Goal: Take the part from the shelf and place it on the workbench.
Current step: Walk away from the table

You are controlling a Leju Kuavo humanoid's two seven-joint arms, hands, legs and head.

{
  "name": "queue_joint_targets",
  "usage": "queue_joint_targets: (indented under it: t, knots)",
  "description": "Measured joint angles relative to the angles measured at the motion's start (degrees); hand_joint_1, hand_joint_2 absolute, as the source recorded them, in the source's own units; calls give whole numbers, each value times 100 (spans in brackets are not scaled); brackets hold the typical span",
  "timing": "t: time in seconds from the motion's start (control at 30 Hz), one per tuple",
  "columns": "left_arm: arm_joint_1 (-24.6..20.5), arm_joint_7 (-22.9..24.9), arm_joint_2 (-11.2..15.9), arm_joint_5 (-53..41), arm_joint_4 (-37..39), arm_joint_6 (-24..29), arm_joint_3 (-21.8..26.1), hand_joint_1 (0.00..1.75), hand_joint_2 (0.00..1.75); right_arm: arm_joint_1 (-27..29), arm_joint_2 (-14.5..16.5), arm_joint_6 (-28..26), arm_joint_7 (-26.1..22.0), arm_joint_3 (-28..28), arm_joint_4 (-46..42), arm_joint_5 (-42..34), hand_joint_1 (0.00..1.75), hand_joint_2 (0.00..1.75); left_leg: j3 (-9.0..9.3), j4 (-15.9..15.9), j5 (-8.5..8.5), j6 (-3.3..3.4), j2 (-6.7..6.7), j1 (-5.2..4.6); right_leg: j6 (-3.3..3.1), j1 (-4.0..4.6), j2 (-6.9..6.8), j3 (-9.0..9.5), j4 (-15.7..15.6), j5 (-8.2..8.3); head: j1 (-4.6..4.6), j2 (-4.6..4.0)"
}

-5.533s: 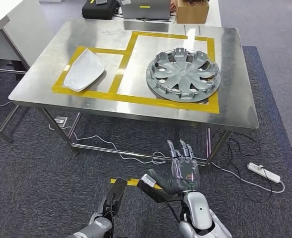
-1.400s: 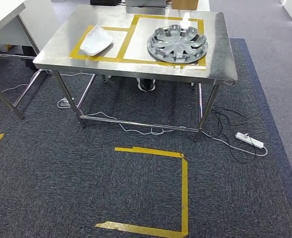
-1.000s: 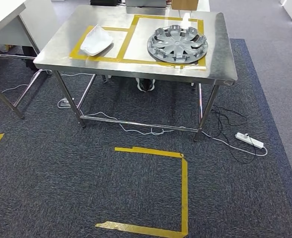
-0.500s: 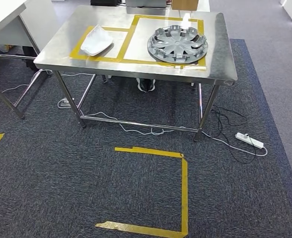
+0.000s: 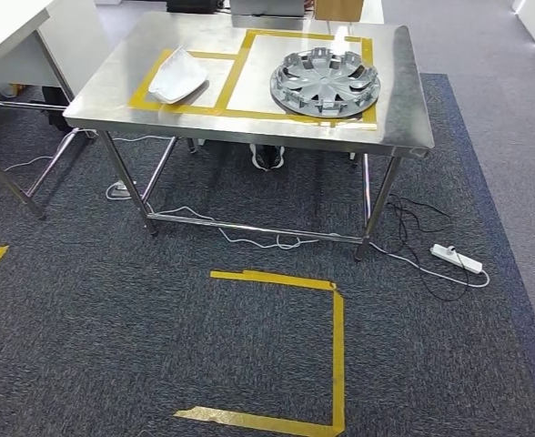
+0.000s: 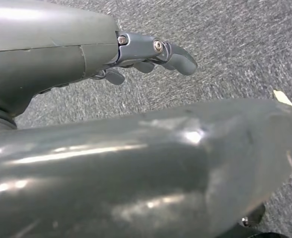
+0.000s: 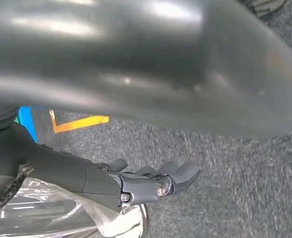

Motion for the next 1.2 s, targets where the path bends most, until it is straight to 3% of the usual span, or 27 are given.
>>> queue_joint_targets:
  t: [0.27, 0.5, 0.67, 0.77, 0.83, 0.9, 0.93, 0.97, 1.0, 1.03, 1.1, 1.13, 1.2]
  knots:
    - [-2, 227, -192, -39, -45, 231, 20, 0, 0, -52, 1, 264, -45, -206, 0, 352, 0, 0, -5, 3, 4, 2, 0, -3, 3, -2, 0, 9, -1, 11, 1, 0]
    - [78, 236, -94, -138, -41, -70, 20, 0, 0, -169, 2, 522, -273, -567, -81, 287, 0, 0, -39, 26, 17, 18, 0, -20, 28, -14, 0, 20, -2, 38, -1, 0]
    - [99, 267, -109, -231, -25, -54, 16, 0, 0, -223, 27, 605, -216, -780, -268, 244, 0, 0, -71, 54, 32, 70, -1, -48, 79, -40, -2, 6, -4, 74, -1, 0]
    - [90, 267, -148, -280, -20, -50, 9, 0, 0, -243, 46, 604, -212, -901, -317, 193, 0, 0, -103, 18, 135, 146, 8, -38, 147, -45, 2, -23, -1, 93, -2, 0]
    - [75, 267, -178, -292, -15, -49, -3, 0, 0, -248, 50, 604, -213, -974, -348, 172, 0, 0, -173, -39, 235, 201, 22, -2, 184, -41, 22, -159, 266, -218, 11, 0]
    - [68, 267, -206, -298, -10, -49, -18, 0, 0, -257, 50, 604, -214, -1023, -371, 164, 0, 0, -295, -44, 314, 225, 30, 8, 207, -48, 37, -403, 975, -768, 25, 0]
    - [69, 267, -217, -299, -8, -50, -24, 0, 0, -260, 50, 604, -214, -1045, -382, 161, 0, 0, -365, -39, 355, 220, 32, 8, 217, -51, 38, -493, 1335, -975, 26, 0]
    - [70, 267, -227, -301, -5, -51, -26, 0, 0, -262, 49, 603, -214, -1066, -392, 157, 0, 0, -434, -32, 398, 212, 34, 7, 225, -52, 37, -504, 1546, -1074, 25, 0]
    - [70, 267, -233, -301, -4, -52, -26, 0, 0, -262, 49, 602, -213, -1088, -400, 153, 0, 0, -500, -24, 441, 198, 35, 8, 227, -53, 37, -406, 1537, -1052, 26, 0]
    - [70, 267, -241, -299, -3, -53, -26, 0, 0, -263, 49, 601, -213, -1109, -409, 150, 0, 0, -563, -12, 483, 180, 34, 11, 224, -54, 36, -182, 1286, -927, 26, 0]
    - [67, 267, -259, -290, 1, -55, -26, 0, 0, -292, 50, 598, -213, -1139, -426, 148, 0, 0, -678, 28, 565, 126, 30, 12, 200, -53, 36, 451, 414, -680, 29, 0]
    - [68, 267, -269, -285, 2, -55, -26, 0, 0, -312, 50, 598, -211, -1152, -433, 147, 0, 0, -711, 45, 605, 91, 28, 9, 165, -44, 46, 667, 82, -605, 21, 0]
    - [63, 264, -284, -265, 2, -57, -26, 0, 0, -338, 54, 600, -205, -1187, -447, 145, 0, 0, -737, 64, 681, 20, 27, 5, 75, -21, 71, 784, -164, -608, 7, 1]
